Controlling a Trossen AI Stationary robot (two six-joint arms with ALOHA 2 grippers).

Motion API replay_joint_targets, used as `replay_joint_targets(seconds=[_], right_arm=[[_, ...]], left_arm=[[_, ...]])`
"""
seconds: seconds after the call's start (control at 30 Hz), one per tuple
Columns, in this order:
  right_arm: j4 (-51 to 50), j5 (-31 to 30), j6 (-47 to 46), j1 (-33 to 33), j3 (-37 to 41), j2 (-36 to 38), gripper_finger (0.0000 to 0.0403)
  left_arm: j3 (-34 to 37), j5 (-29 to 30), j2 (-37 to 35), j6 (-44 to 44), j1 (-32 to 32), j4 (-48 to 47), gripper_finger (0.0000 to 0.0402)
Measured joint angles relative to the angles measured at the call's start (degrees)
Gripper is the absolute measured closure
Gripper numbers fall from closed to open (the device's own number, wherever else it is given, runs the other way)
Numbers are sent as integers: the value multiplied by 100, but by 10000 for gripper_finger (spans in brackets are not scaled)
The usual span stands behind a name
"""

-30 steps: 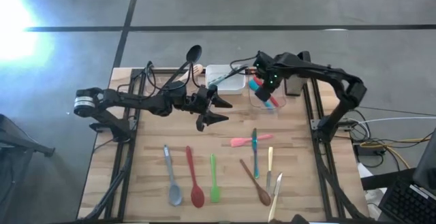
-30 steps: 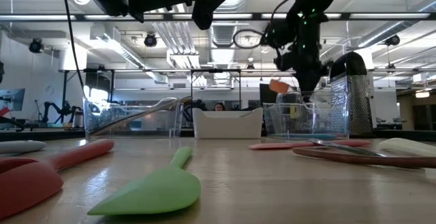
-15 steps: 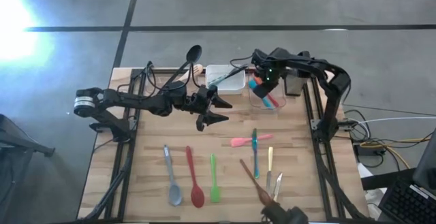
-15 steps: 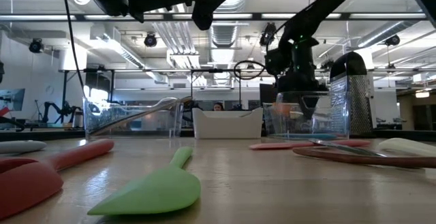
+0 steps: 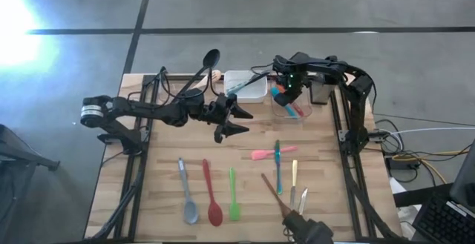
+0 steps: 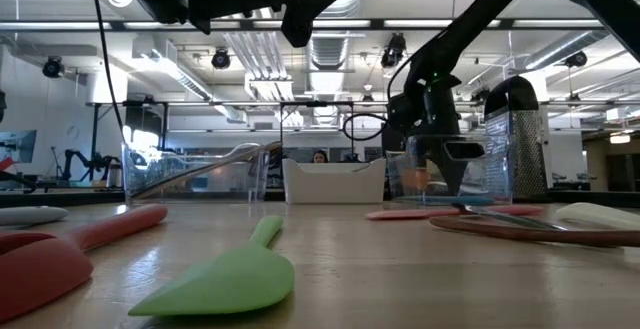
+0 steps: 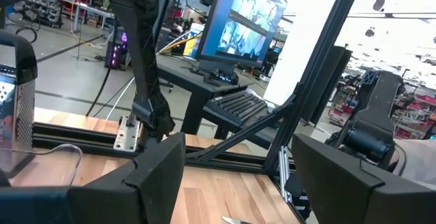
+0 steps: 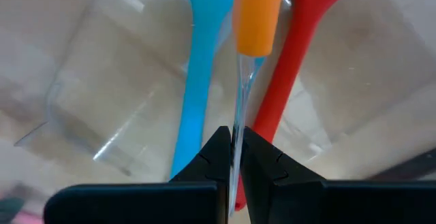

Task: Pick & Place Kitchen Items
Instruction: Put the orange spatula into the right transparent bin, then put the dark blue table knife into the white bin

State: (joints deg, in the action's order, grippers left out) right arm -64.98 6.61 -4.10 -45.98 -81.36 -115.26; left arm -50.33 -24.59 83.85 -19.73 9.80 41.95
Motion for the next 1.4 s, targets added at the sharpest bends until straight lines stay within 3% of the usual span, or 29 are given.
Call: replay_joint_targets(seconds=[0.17, 0.7, 0.87, 1.07, 1.4], right_arm=[[79, -358, -14, -19, 9, 34, 386], [62, -254, 15, -2, 13, 643, 324], [19, 227, 105, 4, 13, 1175, 304], [-78, 398, 115, 208, 13, 2009, 291], [-77, 409, -142, 1167, 13, 3592, 300]], left_arm=[[0, -1, 0, 1, 0, -4, 131], [0, -1, 0, 1, 0, -4, 131], [0, -1, 0, 1, 0, -4, 131], [0, -1, 0, -1, 0, -4, 131], [0, -1, 0, -54, 0, -7, 131]])
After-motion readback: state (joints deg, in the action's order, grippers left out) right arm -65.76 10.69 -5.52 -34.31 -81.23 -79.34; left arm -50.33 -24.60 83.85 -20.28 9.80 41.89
